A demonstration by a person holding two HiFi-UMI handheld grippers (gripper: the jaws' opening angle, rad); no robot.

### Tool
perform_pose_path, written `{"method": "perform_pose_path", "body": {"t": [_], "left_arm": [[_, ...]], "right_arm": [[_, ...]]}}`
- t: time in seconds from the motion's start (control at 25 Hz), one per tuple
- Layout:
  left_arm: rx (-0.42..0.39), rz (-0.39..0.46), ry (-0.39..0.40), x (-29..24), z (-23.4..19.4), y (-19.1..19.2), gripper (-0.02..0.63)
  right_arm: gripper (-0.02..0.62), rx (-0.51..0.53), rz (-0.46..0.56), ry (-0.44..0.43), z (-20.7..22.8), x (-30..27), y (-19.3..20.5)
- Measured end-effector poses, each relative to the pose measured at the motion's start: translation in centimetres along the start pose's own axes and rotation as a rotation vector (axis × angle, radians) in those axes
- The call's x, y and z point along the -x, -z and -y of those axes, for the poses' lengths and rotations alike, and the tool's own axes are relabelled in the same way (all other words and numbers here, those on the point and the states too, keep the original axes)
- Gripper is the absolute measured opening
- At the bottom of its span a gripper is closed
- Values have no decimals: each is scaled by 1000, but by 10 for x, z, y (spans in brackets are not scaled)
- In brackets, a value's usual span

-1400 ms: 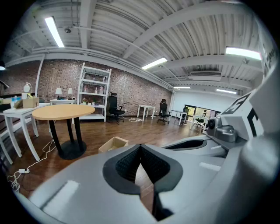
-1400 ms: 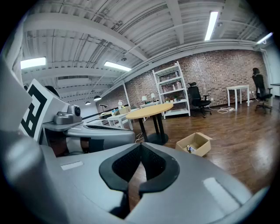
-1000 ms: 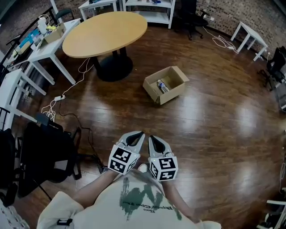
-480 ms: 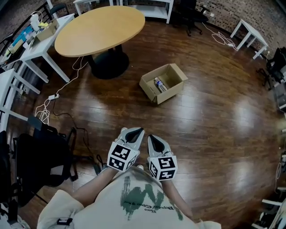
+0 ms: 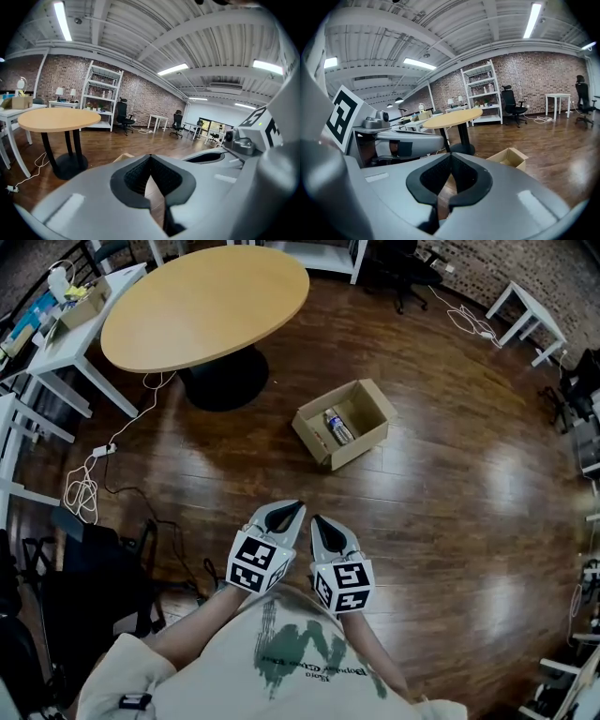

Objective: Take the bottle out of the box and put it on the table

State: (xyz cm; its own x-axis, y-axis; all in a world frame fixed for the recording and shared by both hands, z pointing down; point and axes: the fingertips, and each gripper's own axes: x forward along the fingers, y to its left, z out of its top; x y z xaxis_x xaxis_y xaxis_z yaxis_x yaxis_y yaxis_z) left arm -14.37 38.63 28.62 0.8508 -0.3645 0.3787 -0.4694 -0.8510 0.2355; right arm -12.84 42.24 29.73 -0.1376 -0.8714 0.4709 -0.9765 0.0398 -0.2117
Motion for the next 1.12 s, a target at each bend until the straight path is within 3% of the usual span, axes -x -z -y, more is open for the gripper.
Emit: {"method": "perform_pose_path", "body": {"t": [0.56,1.12], "left_arm": [[40,3,34,-59,-124,-59,-3],[52,-1,78,-96,-167,-72,-3]], "right_arm": [[0,44,-35,32,5,-128,-84],[0,55,-30,75,23,-184,-114]]}}
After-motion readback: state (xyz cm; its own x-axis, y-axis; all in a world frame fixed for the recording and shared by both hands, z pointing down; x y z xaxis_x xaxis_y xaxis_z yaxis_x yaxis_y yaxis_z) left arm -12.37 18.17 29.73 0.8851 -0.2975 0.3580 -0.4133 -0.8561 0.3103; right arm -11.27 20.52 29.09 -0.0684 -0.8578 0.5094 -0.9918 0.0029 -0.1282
